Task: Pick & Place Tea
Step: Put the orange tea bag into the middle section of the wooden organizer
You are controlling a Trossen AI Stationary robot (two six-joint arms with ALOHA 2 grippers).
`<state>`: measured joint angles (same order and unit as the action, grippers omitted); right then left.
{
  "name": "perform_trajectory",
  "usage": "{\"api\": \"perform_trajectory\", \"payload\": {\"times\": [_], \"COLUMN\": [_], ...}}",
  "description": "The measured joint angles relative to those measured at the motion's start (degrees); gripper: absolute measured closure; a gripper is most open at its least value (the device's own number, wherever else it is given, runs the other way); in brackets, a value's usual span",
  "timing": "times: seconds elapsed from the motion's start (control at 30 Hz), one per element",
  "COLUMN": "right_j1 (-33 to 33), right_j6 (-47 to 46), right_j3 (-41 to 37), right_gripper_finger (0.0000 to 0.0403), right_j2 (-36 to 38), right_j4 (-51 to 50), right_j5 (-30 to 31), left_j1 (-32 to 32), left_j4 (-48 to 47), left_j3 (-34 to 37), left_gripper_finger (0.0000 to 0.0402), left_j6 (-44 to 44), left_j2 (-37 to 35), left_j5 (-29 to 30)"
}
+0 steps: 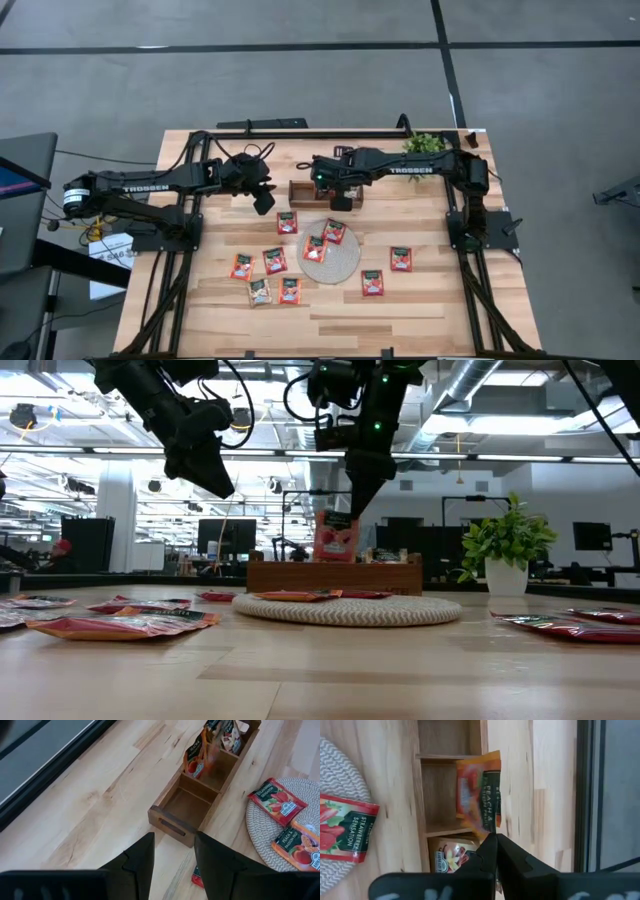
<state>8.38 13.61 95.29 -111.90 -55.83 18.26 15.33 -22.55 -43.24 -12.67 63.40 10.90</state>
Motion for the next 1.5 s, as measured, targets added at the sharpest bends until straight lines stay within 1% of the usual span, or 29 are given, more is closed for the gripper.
{"api": "perform_trajectory", "payload": {"times": [0.27, 0.5, 0.73, 1.3, 1.4, 1.5], "right_j1": [0.5, 0.4, 0.3, 0.0, 0.0, 0.0], "right_j6": [0.4, 0.2, -0.1, 0.4, 0.4, 0.4], "right_j3": [0.0, 0.0, 0.0, 0.0, 0.0, 0.0], "right_gripper_finger": [0.0403, 0.0403, 0.0403, 0.0402, 0.0393, 0.0371], "right_j2": [-0.1, -3.8, -3.3, -3.5, -3.5, -3.5], "right_j4": [1.1, 0.8, 2.3, 2.4, 2.4, 2.4], "right_j5": [-0.1, -0.1, 1.8, 1.2, 0.7, -1.0], "left_j1": [0.0, 0.0, 0.0, 0.0, 0.0, 0.0], "left_j4": [0.0, 0.4, 0.7, 0.9, 0.9, 2.2], "left_j3": [0.0, 0.0, 0.0, 0.0, 0.0, 0.2], "left_gripper_finger": [0.0271, 0.0271, 0.0271, 0.0271, 0.0271, 0.0271], "left_j6": [1.8, 1.8, 1.8, 1.9, 2.8, 2.9], "left_j2": [0.0, 0.0, 0.0, 0.0, 0.0, 0.0], "left_j5": [0.0, 0.0, 0.0, 0.0, 0.0, 0.0]}}
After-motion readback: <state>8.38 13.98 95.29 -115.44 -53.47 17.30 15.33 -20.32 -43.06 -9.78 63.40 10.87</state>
